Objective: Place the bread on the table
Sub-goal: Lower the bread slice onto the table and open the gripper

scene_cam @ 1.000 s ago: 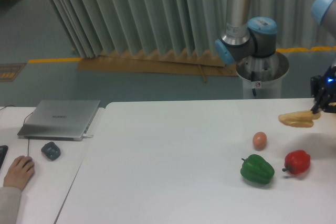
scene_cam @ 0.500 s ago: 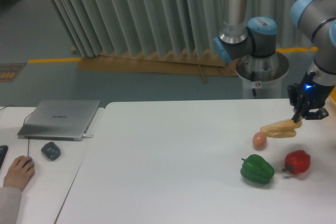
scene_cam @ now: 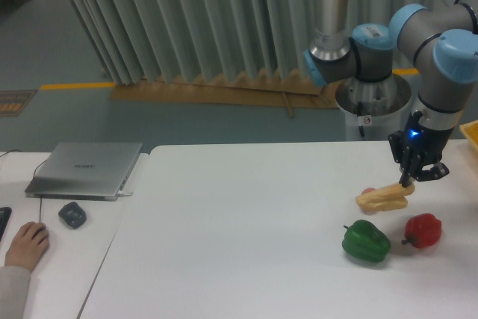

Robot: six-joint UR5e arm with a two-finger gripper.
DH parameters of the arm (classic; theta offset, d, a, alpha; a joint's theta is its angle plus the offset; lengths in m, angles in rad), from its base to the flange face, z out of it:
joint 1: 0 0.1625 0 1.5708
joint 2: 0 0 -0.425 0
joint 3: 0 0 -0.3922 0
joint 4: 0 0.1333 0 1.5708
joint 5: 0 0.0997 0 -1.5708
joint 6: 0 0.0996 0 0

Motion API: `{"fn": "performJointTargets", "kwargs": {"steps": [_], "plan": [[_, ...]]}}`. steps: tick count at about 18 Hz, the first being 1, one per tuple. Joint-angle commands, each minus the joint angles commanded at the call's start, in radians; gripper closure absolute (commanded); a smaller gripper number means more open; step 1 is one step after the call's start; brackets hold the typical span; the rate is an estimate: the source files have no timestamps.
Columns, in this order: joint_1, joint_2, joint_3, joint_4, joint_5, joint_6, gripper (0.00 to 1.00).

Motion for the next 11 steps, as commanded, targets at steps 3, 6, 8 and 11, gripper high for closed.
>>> {"fn": "performJointTargets", "kwargs": {"steps": [3, 6, 8, 11], "plan": [[-0.002, 0.005, -0.014, 0.005, 0.035, 0.029, 1.0], [0.0, 0.003, -0.011, 0.0, 0.035, 0.032, 0.82], [0.0, 0.005, -0.012, 0.003, 0.035, 0.035, 0.01], [0.003, 0.006, -0.012, 0.003, 0.035, 0.034, 0.0]]}}
